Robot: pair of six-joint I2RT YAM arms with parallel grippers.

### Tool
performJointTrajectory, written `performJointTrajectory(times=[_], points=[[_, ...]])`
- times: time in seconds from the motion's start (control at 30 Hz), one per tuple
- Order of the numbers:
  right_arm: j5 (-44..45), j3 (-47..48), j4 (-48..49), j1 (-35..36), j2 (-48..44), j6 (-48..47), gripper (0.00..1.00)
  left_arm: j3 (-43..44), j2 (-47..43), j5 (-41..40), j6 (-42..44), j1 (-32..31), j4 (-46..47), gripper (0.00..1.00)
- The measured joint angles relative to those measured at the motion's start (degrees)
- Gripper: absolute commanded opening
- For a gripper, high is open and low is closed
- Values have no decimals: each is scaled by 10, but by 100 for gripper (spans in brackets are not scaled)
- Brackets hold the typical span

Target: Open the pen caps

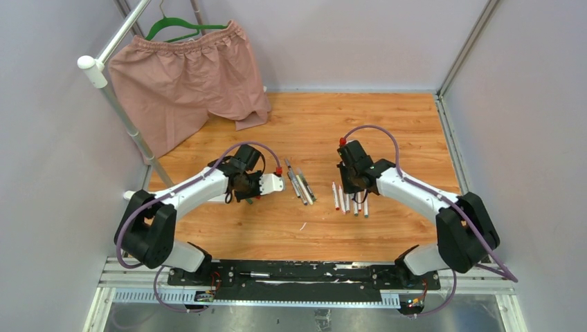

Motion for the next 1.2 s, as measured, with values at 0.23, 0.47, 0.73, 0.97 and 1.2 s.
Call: performJointTrajectory(times=[0.23, 0.47, 0.73, 0.97, 1.2], points=[[32, 0, 54, 0, 57, 4, 18, -27, 6, -1, -30, 0, 31, 33], [43, 0, 87, 0, 76, 7, 24, -27, 34, -4, -47, 0, 49, 47], [43, -1, 101, 0, 86, 9, 25, -7, 34, -8, -59, 0, 31, 68], [45, -2, 99, 1, 70, 10, 30, 80, -6, 1, -76, 3, -27, 100], [-6, 84, 97, 17, 88, -17, 35, 173, -46, 42, -101, 61, -75, 100]])
